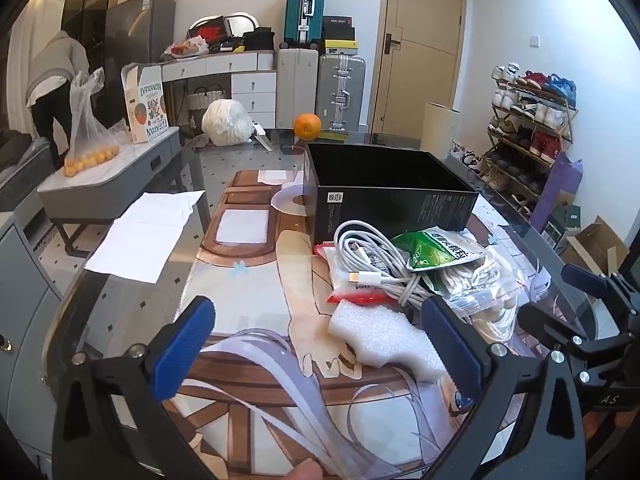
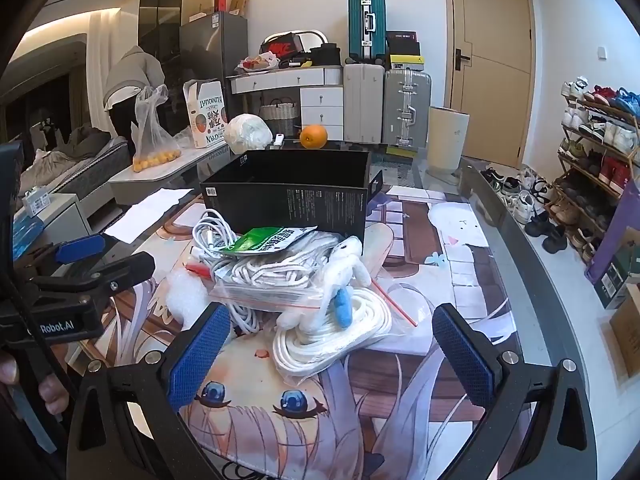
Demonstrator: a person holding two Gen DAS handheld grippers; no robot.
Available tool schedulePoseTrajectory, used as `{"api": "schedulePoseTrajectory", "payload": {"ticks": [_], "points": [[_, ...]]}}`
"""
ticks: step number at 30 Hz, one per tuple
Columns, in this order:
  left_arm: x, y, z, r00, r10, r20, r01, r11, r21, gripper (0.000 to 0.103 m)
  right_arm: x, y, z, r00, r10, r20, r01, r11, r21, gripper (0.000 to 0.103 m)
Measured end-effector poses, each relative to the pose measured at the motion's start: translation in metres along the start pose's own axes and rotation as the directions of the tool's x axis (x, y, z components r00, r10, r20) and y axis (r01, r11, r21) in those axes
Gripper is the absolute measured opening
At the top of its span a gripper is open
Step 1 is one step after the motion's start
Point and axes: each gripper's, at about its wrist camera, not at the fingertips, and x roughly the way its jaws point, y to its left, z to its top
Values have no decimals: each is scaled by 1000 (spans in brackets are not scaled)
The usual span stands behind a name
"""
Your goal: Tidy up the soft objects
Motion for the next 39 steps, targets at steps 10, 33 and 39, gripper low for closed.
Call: {"api": "schedulePoseTrajectory", "payload": {"ticks": [10,33,39], "points": [[0,5,1,1000,-6,4,6,1000,-9,103,1,-1,0,1000,15,-14,-15,1000,14,103],[7,-1,2,999,-17,-28,18,999,47,103,18,-6,-4,995,19,-100,-17,1000,20,103],[13,-6,0,996,-54,-64,58,996,71,103,27,-13,-6,989,15,-145,-11,999,32,103]]}}
